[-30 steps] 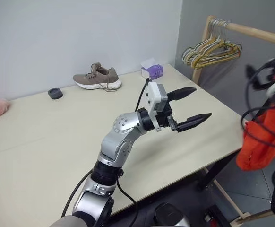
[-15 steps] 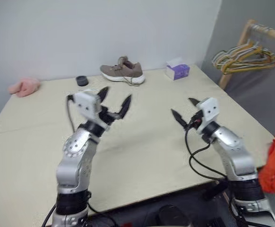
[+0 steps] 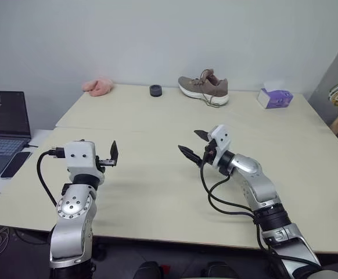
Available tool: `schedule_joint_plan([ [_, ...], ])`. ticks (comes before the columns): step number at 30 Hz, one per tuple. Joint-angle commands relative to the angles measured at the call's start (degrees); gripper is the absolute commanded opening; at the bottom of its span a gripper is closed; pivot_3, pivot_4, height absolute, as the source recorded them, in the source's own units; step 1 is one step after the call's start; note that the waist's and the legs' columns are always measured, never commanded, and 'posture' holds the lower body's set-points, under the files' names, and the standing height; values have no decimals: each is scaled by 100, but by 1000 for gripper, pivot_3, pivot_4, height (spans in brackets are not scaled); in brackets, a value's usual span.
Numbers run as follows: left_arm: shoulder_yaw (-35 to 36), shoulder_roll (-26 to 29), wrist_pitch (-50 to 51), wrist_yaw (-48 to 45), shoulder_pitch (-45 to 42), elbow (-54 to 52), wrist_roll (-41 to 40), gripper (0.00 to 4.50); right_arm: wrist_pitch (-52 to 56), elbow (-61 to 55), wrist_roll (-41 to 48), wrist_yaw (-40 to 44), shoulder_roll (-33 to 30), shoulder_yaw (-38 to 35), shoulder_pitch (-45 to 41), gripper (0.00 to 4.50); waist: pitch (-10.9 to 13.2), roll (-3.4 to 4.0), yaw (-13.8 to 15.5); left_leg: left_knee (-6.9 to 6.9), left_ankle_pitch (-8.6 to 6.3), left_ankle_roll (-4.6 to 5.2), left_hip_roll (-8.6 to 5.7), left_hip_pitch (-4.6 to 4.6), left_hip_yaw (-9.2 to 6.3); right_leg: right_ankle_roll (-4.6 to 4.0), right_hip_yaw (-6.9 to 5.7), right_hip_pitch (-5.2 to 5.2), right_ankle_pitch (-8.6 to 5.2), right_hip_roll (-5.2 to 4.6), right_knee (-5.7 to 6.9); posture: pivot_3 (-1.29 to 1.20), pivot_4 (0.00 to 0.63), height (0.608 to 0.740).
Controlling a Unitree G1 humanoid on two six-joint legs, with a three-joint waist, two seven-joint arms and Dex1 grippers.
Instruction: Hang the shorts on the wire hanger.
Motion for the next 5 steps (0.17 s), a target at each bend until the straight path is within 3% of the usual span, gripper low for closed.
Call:
schedule_joint_plan([
  [1,-213,-53,-94,-49,-51,-218,13,4500,41,-285,-69,-176,9,-84,141,4490,-3,-3,34,1,0,0,0,0,0,-1,0,-1,1,0,0,24,0,740],
  [5,-324,-48,-153,-214,-72,-206,-71,4500,48,-434,-126,-312,16,-95,345,4490,-5,-5,47,1,1,0,0,-4,25,-3,2,7,1,2,16,17,0,740],
])
